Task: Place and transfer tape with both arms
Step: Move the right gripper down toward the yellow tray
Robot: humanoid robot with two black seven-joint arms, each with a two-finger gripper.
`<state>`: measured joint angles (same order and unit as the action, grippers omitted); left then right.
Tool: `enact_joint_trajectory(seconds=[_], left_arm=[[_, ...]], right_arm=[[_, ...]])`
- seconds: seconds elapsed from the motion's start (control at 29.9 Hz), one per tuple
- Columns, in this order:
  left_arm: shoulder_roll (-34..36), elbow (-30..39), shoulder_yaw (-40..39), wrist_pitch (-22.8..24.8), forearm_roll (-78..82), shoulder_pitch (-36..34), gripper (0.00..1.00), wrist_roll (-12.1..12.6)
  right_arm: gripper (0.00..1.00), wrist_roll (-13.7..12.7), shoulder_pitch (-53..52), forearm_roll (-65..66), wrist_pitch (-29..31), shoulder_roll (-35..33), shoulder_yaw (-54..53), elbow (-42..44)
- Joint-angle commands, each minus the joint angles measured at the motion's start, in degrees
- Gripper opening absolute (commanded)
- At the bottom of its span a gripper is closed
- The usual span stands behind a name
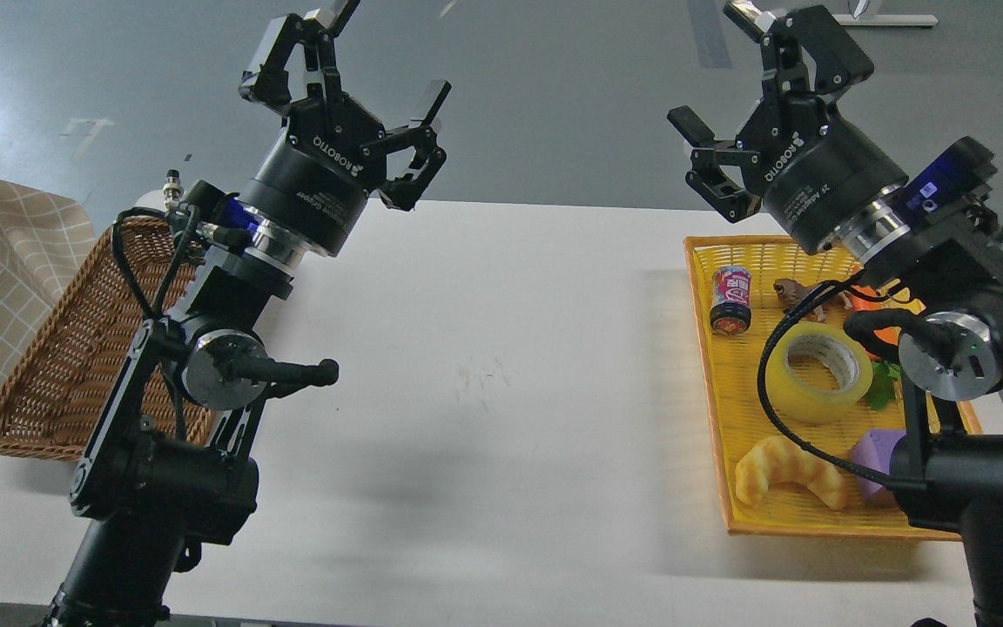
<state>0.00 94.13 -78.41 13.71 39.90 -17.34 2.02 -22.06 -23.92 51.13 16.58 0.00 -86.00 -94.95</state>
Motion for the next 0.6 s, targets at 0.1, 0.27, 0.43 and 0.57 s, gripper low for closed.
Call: enact_joint_trajectory(seconds=[0.1,0.27,0.43,0.57], left_arm=[[0.00,0.00,0.01,0.18,-0.17,0.12,0.98,0.09],[0.00,0.00,-0.08,0.18,-0.26,0.64,0.98,0.09],[0.00,-0.09,0.18,0.18,-0.26,1.70,0.98,0.09],[0.00,-0.26,0.18,0.09,-0.26,1.79,0.98,0.09]], right_arm=[[1.00,0.08,0.36,-0.16,0.47,0.00,0.57,0.02],[1.00,0.17,0.71,-1.82,0.73,0.00,0.57,-0.06],[1.00,0.35,1.15,-2.62,4.68,0.00,-0.22,-0.24],[1.00,4.03,2.29,-2.62,6.45,0.00,-0.40,-0.24]])
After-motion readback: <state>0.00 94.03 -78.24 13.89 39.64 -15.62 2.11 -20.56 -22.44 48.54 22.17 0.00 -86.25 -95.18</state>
